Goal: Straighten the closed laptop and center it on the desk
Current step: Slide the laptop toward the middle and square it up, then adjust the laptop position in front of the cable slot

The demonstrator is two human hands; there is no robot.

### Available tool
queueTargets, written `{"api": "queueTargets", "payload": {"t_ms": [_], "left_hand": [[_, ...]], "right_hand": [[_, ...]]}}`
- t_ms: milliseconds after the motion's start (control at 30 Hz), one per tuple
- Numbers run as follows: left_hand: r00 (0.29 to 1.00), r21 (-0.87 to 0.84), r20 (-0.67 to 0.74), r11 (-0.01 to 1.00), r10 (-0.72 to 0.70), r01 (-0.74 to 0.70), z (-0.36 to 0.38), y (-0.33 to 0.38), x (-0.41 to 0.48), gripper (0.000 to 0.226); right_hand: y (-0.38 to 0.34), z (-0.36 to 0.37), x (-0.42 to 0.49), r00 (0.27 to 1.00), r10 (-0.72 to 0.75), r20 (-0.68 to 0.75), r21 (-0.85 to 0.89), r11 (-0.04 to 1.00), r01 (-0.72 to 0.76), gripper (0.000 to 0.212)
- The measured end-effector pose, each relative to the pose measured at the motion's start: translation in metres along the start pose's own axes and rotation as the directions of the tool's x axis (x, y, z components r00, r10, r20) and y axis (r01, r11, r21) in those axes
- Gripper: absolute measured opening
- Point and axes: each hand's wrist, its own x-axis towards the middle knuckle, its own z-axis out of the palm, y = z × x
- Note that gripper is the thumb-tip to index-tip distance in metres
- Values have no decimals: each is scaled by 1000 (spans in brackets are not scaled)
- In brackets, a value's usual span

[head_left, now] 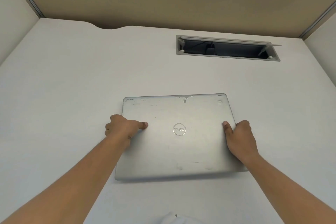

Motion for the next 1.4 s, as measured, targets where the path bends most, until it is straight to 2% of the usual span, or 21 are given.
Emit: {"api": "queueTargets", "payload": {"t_ms": [200, 400, 467, 533, 633, 700, 967, 1167, 1333, 1400], "left_hand": [[996, 57, -49, 996, 76, -74, 9, -1, -2, 95], [975, 139, -116, 975, 189, -172, 14, -9, -7, 87], [936, 228, -165, 935, 312, -271, 15, -17, -12, 90], [858, 374, -205, 848, 471, -376, 17, -32, -18, 88], [744, 545, -240, 721, 624, -429, 22, -53, -24, 86], [731, 564, -256, 712, 632, -418, 24, -56, -24, 86], [769, 507, -284, 770, 573, -386, 25, -52, -24, 85], [751, 550, -257, 731, 608, -404, 22, -50, -21, 73], [706, 672, -166, 603, 688, -430, 11, -51, -13, 73], [711, 673, -163, 604, 684, -427, 9, -50, -12, 76]], "right_hand": [[7, 4, -6, 999, 42, 4, 32, 999, -42, 45], [8, 7, -12, 999, 33, -35, -14, 999, -34, 44], [6, 9, -17, 996, 9, -84, -61, 998, -14, 44], [4, 10, -21, 992, -17, -129, -99, 995, 4, 44], [2, 11, -24, 987, -34, -156, -117, 993, 16, 44], [3, 11, -24, 986, -32, -163, -112, 994, 14, 44], [4, 12, -23, 986, -31, -162, -104, 994, 14, 44], [4, 12, -23, 987, -26, -161, -100, 995, 10, 45], [7, 13, -21, 988, -19, -153, -91, 996, 5, 46], [7, 13, -20, 988, -15, -152, -90, 996, 2, 46]]}}
